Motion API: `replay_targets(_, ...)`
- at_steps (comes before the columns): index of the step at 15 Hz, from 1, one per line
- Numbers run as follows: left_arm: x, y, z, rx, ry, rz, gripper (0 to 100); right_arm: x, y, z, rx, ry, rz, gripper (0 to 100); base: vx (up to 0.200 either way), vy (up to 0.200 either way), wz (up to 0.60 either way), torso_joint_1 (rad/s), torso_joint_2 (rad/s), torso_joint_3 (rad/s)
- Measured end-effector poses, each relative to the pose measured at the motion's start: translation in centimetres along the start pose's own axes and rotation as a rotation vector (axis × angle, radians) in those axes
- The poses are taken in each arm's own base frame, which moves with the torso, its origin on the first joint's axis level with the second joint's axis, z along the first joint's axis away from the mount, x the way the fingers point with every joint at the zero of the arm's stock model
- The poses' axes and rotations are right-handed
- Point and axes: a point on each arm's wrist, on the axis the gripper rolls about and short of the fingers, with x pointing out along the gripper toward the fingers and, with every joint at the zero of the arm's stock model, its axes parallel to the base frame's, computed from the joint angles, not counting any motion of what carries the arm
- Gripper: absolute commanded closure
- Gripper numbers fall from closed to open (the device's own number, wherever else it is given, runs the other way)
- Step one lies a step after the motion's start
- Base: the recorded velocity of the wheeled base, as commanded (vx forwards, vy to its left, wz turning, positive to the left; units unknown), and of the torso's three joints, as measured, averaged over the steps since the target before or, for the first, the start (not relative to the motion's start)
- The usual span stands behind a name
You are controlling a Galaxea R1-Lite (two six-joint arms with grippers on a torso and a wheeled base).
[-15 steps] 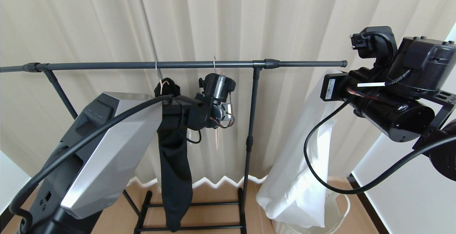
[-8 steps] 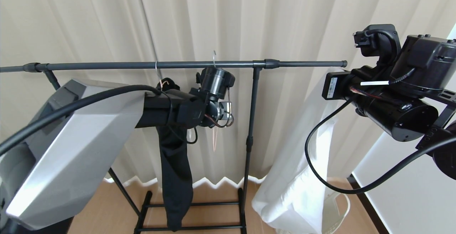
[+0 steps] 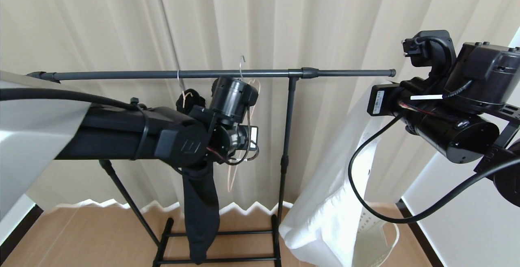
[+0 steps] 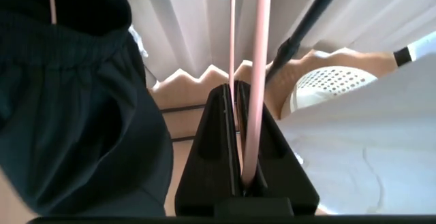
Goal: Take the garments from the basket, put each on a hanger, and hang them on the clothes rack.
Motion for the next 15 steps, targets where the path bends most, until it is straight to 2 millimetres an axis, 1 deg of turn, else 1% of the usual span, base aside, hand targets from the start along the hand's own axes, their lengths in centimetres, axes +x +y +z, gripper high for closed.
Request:
replay_targets(2, -1.7, 1.0, -1.3, 0.054, -0.011, -0.011, 100, 0.0, 0.0, -0.1, -0.002, 0.003, 0.001, 100, 0.000, 0.000, 0.00, 0.000, 0.00, 0.000)
replay_targets(5, -4.8, 3.1, -5.1, 0.168, 0.011, -0.062, 100, -0.1, 0.1, -0.3, -0.006, 0.009, 0.004, 100, 0.000, 0.000, 0.00, 0.000, 0.00, 0.000)
replay_targets(7, -7.1, 4.6, -7.3, 0.238, 0.007, -0.132, 100, -0.1, 0.2, -0.4, -0.007, 0.011, 0.005, 100, 0.000, 0.000, 0.00, 0.000, 0.00, 0.000)
replay_targets(8, -8.0, 5.2, -8.1, 0.264, -0.004, -0.172, 100, -0.1, 0.2, -0.4, -0.008, 0.013, 0.007, 100, 0.000, 0.000, 0.00, 0.000, 0.00, 0.000)
replay_targets(9, -8.8, 5.8, -9.3, 0.298, -0.010, -0.231, 100, -0.1, 0.3, -0.5, -0.010, 0.016, 0.009, 100, 0.000, 0.000, 0.00, 0.000, 0.00, 0.000)
replay_targets(10, -9.5, 6.3, -10.1, 0.322, -0.045, -0.283, 100, -0.2, 0.5, -0.7, -0.014, 0.021, 0.014, 100, 0.000, 0.000, 0.00, 0.000, 0.00, 0.000)
replay_targets(12, -10.4, 7.0, -11.2, 0.355, -0.135, -0.327, 100, -0.3, 0.7, -1.0, -0.024, 0.032, 0.019, 100, 0.000, 0.000, 0.00, 0.000, 0.00, 0.000)
replay_targets(15, -11.2, 7.3, -13.0, 0.372, -0.181, -0.356, 100, -0.2, 0.9, -1.6, -0.044, 0.048, 0.018, 100, 0.000, 0.000, 0.00, 0.000, 0.00, 0.000)
